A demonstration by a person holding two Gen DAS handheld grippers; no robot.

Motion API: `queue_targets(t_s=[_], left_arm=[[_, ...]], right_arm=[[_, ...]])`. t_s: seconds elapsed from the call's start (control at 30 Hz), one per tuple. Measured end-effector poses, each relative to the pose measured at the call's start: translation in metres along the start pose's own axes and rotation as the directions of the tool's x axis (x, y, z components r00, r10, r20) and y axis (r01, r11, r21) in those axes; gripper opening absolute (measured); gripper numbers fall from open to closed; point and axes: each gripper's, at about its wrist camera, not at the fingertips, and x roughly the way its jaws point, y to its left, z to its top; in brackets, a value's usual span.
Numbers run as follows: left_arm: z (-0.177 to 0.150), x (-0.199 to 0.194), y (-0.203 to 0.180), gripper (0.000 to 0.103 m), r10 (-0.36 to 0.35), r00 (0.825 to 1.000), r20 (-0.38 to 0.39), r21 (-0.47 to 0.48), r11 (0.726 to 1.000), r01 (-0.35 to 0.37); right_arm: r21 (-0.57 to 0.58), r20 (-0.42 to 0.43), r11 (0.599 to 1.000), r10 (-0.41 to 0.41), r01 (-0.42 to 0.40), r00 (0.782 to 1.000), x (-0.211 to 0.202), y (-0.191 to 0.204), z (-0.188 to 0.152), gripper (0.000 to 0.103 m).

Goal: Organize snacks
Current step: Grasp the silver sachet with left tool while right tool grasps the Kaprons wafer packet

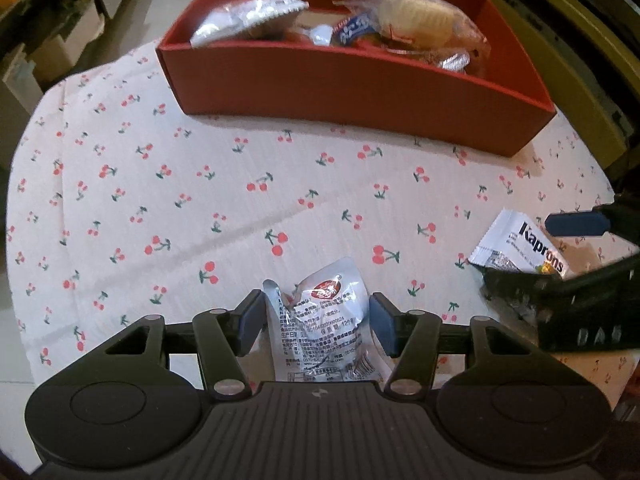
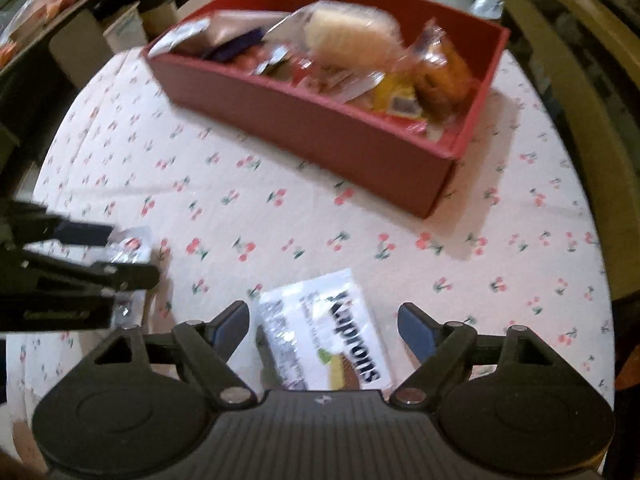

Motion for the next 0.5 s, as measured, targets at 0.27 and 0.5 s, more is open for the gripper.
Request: queue_targets(t_s=[0.27,0.5], left_arm=[[-0.004,0.005,-0.013,0.071,0.046,0.999,0.017,0.045,0.998,-0.047],[-0.014,-0.003,-0.017,0.063,0.058,0.998,0.027,0.059,0.997,-0.059]], right_arm=[[-0.007,-0.011,0.997,-0.080,0.080,0.997,0.003,0.009,-0.009,0.064],[-0.015,0.014,0.993,-0.115,0.116,0.993,-0.010,0.014,-0.020,0.064]])
